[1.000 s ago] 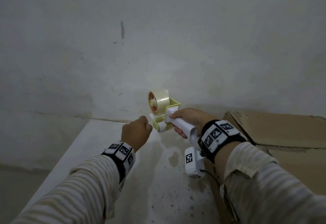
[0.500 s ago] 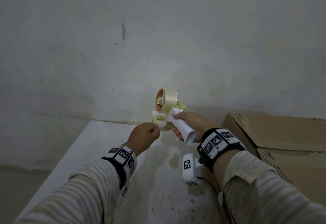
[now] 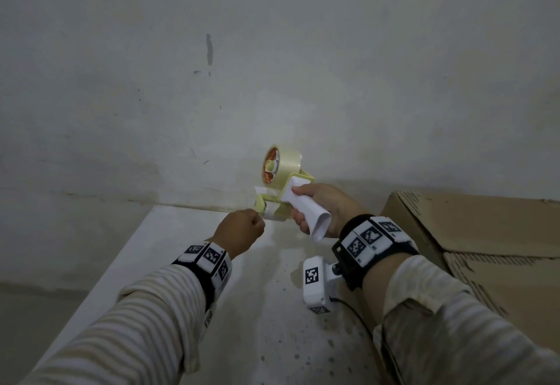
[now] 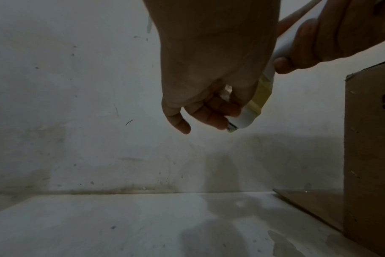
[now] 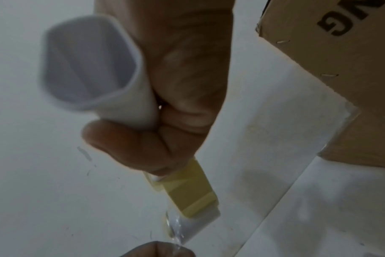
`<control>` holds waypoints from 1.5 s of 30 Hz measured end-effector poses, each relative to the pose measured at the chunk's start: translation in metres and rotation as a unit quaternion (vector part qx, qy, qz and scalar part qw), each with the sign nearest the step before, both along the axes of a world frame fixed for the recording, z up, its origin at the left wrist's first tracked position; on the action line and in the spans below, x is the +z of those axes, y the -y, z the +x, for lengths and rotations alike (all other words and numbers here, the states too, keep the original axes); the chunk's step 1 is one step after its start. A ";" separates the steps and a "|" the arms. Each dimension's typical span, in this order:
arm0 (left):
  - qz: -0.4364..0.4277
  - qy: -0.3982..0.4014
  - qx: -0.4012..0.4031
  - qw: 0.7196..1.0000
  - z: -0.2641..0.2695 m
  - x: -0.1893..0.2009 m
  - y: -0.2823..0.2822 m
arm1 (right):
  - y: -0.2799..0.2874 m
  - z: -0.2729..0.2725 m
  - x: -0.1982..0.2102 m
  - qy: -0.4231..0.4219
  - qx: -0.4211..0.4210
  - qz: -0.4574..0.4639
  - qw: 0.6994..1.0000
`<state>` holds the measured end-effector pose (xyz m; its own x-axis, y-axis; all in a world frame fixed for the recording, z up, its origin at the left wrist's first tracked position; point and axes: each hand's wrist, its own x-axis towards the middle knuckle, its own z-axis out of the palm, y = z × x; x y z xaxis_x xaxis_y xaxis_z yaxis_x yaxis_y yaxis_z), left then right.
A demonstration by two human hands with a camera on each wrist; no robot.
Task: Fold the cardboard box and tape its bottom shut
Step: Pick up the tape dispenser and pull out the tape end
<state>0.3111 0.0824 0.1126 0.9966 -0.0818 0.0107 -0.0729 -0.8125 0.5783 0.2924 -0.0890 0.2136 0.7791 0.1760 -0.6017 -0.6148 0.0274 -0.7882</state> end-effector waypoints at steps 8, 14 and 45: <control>-0.110 -0.048 -0.026 0.992 -0.003 0.000 0.008 | -0.005 0.006 -0.001 0.011 -0.039 0.035 0.999; 0.000 -0.061 0.003 0.998 0.001 -0.016 -0.006 | -0.011 0.008 0.003 0.022 -0.029 0.073 0.997; -0.191 0.083 0.082 0.975 -0.020 -0.017 0.022 | 0.030 -0.015 0.055 0.110 -0.078 0.067 0.989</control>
<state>0.2913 0.0601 0.0953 0.9778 0.1206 0.1710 -0.0779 -0.5485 0.8325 0.2774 -0.1193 0.2684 0.9121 0.1109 -0.3946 -0.4097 0.2218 -0.8848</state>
